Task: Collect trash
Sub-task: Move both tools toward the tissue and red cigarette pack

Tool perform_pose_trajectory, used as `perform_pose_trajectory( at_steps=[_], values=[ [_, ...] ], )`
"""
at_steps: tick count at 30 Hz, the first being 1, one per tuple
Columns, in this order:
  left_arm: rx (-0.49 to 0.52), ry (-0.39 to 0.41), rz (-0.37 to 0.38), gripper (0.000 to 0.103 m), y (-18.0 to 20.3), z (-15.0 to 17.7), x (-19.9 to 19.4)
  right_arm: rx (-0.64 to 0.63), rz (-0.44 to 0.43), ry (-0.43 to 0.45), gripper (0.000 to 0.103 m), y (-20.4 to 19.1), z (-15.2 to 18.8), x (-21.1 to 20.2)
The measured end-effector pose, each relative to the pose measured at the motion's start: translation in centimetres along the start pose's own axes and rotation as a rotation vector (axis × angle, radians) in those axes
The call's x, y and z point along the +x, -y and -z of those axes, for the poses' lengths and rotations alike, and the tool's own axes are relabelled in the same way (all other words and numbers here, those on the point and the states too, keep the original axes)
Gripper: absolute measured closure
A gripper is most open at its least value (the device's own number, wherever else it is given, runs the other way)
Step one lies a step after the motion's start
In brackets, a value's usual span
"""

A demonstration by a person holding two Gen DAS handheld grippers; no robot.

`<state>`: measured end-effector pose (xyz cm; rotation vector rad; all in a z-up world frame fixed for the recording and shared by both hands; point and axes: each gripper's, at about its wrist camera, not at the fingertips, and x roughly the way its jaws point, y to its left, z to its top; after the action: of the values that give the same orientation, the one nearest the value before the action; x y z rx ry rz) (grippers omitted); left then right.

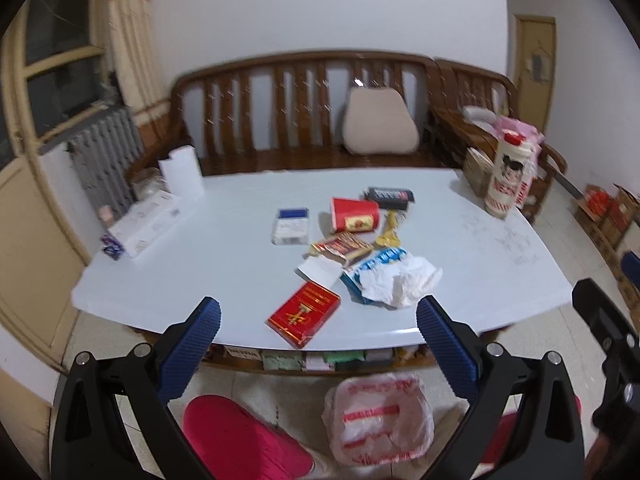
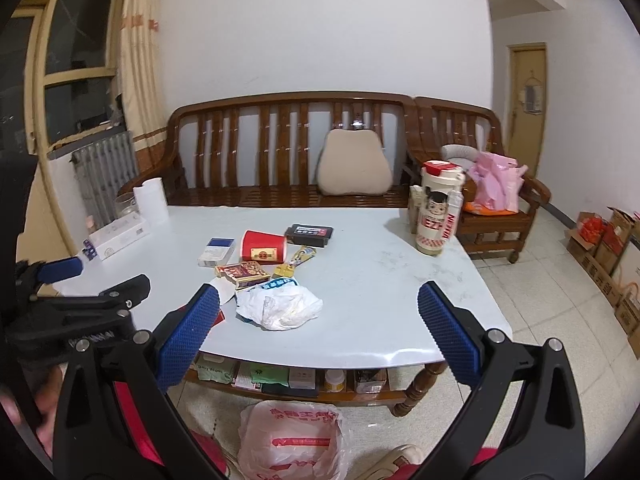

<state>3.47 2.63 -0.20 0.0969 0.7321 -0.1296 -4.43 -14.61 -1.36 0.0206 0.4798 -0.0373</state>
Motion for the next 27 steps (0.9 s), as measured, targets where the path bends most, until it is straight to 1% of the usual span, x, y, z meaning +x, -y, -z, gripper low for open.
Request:
perform_pose_trajectory(
  at_steps=[2, 4, 7, 8, 10, 13, 17, 19, 22, 25, 27],
  values=[
    [0.023, -0.036, 0.04, 0.007, -0.9, -0.6, 0.8, -0.012, -0.016, -0.011, 0.005, 0.9, -0.7, 1.3],
    [0.067, -0.085, 0.077, 0.007, -1.7, -1.4, 1.8, -0.033, -0.014, -0.026, 0.005, 1.8, -1.3, 2.3],
    [0.133, -0.172, 0.132, 0.007, -2.2, -2.4, 3.5, -0.073, -0.027, -0.022, 0.005, 3.3, -2.9, 3.5],
    [0.137, -0.2, 0.155, 0.007, -2.6, -2.8, 4.0, -0.082, -0.039, -0.028, 0.005, 3.6, -3.4, 3.9],
    [0.14, -0.245, 0.202, 0.007, -3.1, -3.5, 4.9, -0.111, -0.07, -0.066, 0.005, 4.1, -4.6, 4.8],
    [0.172, -0.31, 0.266, 0.007, -3.4, -4.4, 6.0, -0.146, -0.119, -0.13, 0.005, 4.4, -6.6, 6.3],
    [0.214, -0.374, 0.286, 0.007, -3.2, -5.0, 7.4, -0.184, -0.179, -0.213, 0.005, 4.4, -8.0, 8.5],
    [0.234, -0.402, 0.302, 0.007, -3.1, -5.0, 8.0, -0.197, -0.201, -0.251, 0.005, 4.0, -8.0, 9.8],
    [0.245, -0.445, 0.289, 0.007, -3.2, -5.1, 9.5, -0.213, -0.248, -0.316, 0.005, 3.5, -7.9, 11.7],
    [0.275, -0.496, 0.289, 0.007, -3.1, -4.8, 11.3, -0.23, -0.269, -0.36, 0.005, 3.1, -7.8, 13.3],
    [0.297, -0.514, 0.277, 0.007, -3.0, -4.5, 12.2, -0.235, -0.284, -0.386, 0.005, 2.9, -7.8, 14.4]
  ],
)
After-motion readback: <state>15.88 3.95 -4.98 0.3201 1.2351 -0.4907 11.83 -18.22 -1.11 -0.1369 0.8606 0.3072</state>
